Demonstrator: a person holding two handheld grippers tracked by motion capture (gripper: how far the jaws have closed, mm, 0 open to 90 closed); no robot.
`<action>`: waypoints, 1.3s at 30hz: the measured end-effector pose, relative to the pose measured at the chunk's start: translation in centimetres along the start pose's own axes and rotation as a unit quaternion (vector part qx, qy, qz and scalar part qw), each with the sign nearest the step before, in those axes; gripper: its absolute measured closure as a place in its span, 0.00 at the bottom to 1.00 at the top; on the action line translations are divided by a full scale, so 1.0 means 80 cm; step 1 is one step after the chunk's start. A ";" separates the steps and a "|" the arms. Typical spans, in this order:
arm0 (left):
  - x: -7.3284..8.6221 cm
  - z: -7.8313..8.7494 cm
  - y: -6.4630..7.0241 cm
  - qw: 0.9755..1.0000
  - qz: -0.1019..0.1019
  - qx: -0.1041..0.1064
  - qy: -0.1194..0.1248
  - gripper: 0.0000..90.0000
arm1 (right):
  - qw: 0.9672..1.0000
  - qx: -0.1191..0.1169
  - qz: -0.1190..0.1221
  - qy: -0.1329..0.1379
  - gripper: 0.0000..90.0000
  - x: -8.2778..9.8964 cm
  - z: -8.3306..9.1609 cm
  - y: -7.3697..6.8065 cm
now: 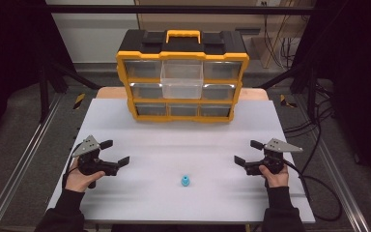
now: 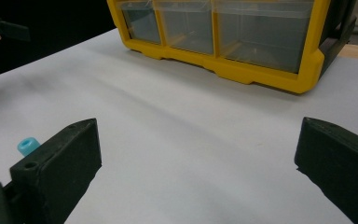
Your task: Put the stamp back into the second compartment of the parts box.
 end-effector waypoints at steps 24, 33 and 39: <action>-0.010 -0.012 0.020 1.000 -0.015 0.004 -0.022 0.00 | 1.000 0.000 0.001 -0.006 0.01 0.001 0.000 0.000; -0.016 -0.018 0.030 1.000 -0.014 0.007 -0.024 0.00 | 1.000 0.000 0.002 -0.007 0.01 0.001 0.000 0.000; -0.021 -0.022 0.038 0.999 -0.016 0.012 -0.025 0.00 | 1.000 0.001 0.001 -0.007 0.01 0.001 0.000 -0.001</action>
Point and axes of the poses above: each handheld gripper's, and its own axes: z roughly backward along the jaws, x roughly out of its underside, y roughly to its right, the point moved 5 cm from there along -z, roughly forward along the jaws, and after that the axes turned 13 degrees about -z, right-handed, at the moved point
